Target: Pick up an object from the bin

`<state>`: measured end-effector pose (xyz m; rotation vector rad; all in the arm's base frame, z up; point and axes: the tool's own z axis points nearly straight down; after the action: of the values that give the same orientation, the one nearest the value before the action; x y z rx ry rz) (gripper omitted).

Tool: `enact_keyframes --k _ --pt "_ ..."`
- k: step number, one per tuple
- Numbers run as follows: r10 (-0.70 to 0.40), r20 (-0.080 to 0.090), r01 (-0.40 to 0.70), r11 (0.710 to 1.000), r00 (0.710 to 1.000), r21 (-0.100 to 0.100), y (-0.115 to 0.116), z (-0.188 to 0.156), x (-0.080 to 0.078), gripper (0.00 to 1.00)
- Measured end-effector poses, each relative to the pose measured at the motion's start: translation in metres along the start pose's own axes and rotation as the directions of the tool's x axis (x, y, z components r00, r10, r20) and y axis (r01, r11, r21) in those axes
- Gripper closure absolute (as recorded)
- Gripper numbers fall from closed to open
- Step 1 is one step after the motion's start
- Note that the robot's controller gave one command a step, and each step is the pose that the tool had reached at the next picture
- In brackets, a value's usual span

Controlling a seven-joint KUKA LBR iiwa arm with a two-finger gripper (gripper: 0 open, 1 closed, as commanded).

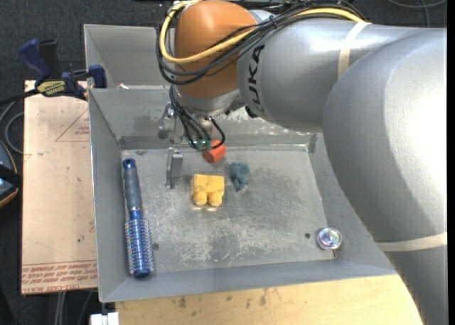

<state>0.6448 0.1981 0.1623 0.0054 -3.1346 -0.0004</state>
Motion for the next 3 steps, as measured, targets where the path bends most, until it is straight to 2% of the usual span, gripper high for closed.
enact_keyframes --k 1,2,3 --pt "-0.458 0.012 0.458 0.889 0.889 0.002 -0.031 0.085 0.007 0.00" --pt "-0.248 0.015 0.248 0.969 0.969 0.003 -0.103 0.006 0.003 0.00" --pt "-0.491 0.018 0.491 0.871 0.871 0.006 -0.106 0.087 0.009 0.00"
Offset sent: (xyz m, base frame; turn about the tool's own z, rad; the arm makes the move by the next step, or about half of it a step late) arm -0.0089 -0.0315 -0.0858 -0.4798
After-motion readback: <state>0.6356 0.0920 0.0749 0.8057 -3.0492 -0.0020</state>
